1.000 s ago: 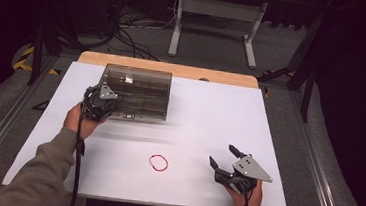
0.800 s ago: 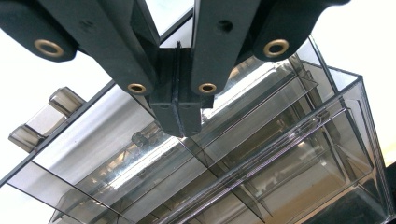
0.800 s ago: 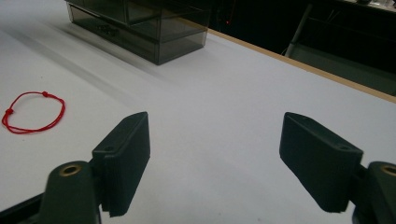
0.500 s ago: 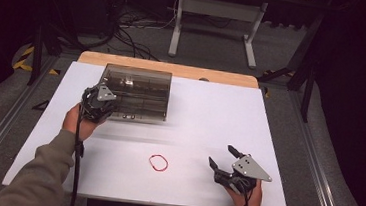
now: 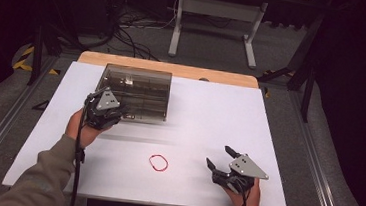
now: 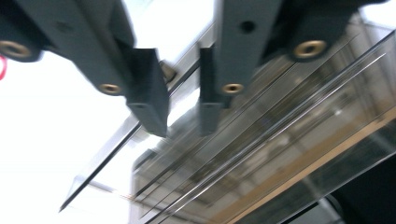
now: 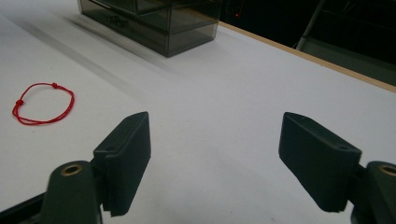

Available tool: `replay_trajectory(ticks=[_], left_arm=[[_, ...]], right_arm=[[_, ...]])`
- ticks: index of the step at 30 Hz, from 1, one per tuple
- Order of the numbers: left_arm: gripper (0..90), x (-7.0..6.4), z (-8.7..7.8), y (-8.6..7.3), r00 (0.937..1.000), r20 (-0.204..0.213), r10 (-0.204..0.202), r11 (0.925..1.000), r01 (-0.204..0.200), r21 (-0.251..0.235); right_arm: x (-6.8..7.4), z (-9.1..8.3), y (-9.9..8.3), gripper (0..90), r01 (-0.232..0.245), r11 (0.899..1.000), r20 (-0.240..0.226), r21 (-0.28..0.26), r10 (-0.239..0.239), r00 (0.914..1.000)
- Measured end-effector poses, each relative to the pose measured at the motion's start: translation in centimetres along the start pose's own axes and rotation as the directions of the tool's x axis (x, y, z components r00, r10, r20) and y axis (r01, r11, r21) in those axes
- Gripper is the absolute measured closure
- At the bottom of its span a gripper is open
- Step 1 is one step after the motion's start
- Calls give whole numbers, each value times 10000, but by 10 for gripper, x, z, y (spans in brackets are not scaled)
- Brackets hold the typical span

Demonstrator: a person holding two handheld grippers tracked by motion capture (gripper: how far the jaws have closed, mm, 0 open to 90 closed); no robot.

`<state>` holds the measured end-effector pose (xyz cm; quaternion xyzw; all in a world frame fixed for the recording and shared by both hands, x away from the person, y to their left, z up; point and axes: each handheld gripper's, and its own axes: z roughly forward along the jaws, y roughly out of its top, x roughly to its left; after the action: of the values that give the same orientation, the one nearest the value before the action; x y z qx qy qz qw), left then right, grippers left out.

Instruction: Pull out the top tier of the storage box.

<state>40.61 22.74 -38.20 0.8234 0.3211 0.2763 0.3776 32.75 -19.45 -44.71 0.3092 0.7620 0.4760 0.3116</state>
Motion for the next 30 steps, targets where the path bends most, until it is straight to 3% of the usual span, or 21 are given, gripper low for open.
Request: replay_trajectory(ticks=[1, 3, 4, 13, 20, 24, 26, 30], left_arm=[[676, -3, 6, 2, 9998, 190, 98, 9998, -102, 198], [668, -5, 8, 2, 9994, 312, 119, 9997, -125, 205], [663, -8, 12, 2, 9982, 588, 156, 9997, -166, 158], [637, -10, 16, 2, 9956, 941, 40, 10000, -46, 65], [753, 1, 8, -2, 9915, 1222, -445, 9983, 486, -308], [852, 6, 1, -1, 9950, 870, -496, 9970, 546, -556], [879, 14, -4, -2, 9957, 440, -815, 9947, 840, -598], [889, 27, 0, -8, 9931, -130, -1165, 9931, 1163, -135]], right_arm=[[1, 0, 0, 263, 29, 10000, -54, -23, -30, 10000], [1, 0, 0, 263, 59, 10000, -80, -30, -59, 10000], [1, 0, 0, 263, 66, 10000, -106, 12, -65, 9999], [2, 1, -1, 264, 140, 9998, -254, 159, -136, 9996], [4, 2, -1, 265, 199, 9996, -350, 218, -192, 9992], [3, 3, -1, 265, 244, 9994, -378, 244, -235, 9990], [4, 2, -1, 264, 239, 9993, -375, 272, -229, 9990], [4, 3, -1, 265, 236, 9992, -329, 317, -226, 9992]])
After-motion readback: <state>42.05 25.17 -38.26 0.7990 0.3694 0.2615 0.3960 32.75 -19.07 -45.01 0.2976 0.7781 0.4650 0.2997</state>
